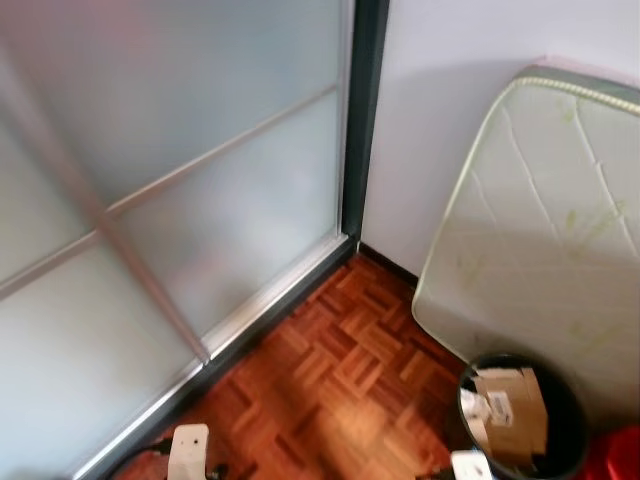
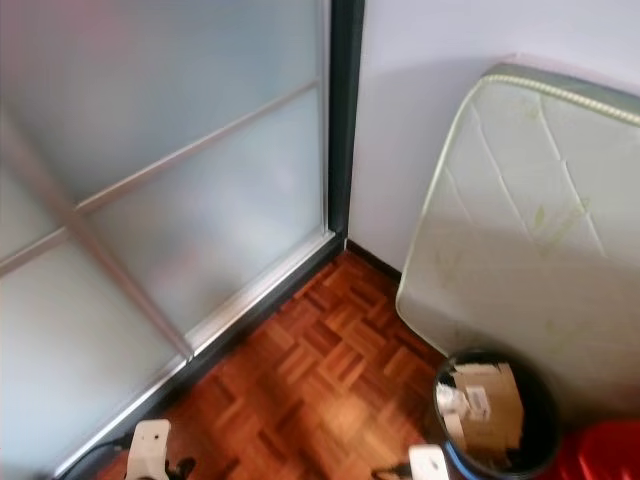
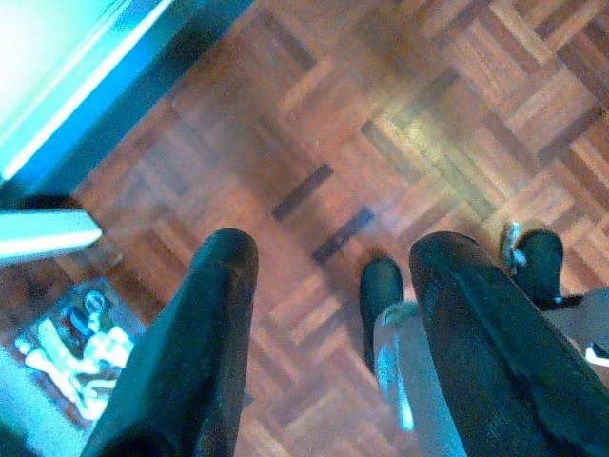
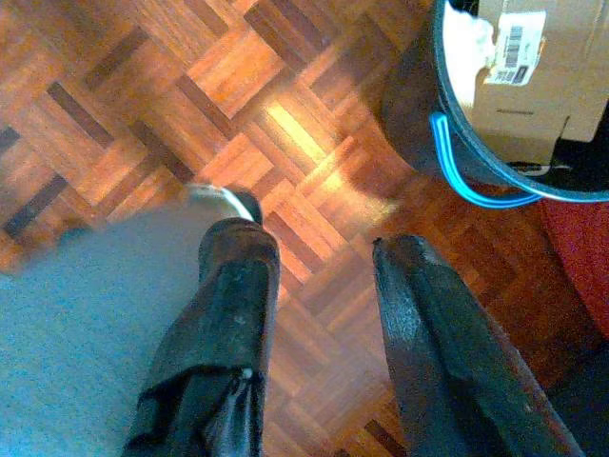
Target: Clean up the room
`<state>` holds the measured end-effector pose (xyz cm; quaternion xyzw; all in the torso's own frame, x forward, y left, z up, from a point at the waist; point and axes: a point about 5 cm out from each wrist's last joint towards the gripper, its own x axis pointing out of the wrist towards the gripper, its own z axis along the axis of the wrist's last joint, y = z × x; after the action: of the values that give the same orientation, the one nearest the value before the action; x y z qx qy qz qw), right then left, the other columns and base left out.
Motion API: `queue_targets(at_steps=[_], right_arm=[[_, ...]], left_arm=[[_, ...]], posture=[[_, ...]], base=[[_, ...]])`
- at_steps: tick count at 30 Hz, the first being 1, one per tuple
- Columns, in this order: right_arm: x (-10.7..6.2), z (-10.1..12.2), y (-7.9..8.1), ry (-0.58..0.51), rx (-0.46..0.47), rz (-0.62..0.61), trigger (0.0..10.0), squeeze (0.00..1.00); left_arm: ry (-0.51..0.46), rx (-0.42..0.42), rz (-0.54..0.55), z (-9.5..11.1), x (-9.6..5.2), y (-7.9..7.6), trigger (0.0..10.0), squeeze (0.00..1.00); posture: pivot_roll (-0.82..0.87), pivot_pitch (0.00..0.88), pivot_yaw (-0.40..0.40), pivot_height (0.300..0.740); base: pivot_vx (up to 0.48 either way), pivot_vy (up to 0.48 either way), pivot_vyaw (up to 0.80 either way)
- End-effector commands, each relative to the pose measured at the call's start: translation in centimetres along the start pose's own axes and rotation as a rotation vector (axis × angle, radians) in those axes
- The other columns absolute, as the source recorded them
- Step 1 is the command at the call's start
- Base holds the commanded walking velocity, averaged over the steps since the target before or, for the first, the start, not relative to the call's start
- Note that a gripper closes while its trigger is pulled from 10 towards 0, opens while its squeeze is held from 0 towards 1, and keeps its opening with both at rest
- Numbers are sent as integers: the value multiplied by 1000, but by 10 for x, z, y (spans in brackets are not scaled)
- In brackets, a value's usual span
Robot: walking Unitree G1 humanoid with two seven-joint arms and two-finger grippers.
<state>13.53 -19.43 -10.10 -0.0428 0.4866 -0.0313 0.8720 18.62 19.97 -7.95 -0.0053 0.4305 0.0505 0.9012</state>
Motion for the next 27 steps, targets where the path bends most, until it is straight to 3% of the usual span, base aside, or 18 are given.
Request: queue_targets(at_steps=[1,20,27], right_arm=[[-1,-5,0,22,17,-4,10000,0],[1,0,-4,23,40,-24,10000,0],[1,1,-4,23,39,-20,10000,0]], left_arm=[[20,2,-7,-5,-1,-2,10000,0],[22,2,-4,-4,0,-1,10000,0],[19,3,-5,-3,0,-1,10000,0]], posture=[[-49,139,11,740],[-48,157,11,740],[-47,159,10,740]], base=[[349,0,0],[348,0,0],[347,0,-788]])
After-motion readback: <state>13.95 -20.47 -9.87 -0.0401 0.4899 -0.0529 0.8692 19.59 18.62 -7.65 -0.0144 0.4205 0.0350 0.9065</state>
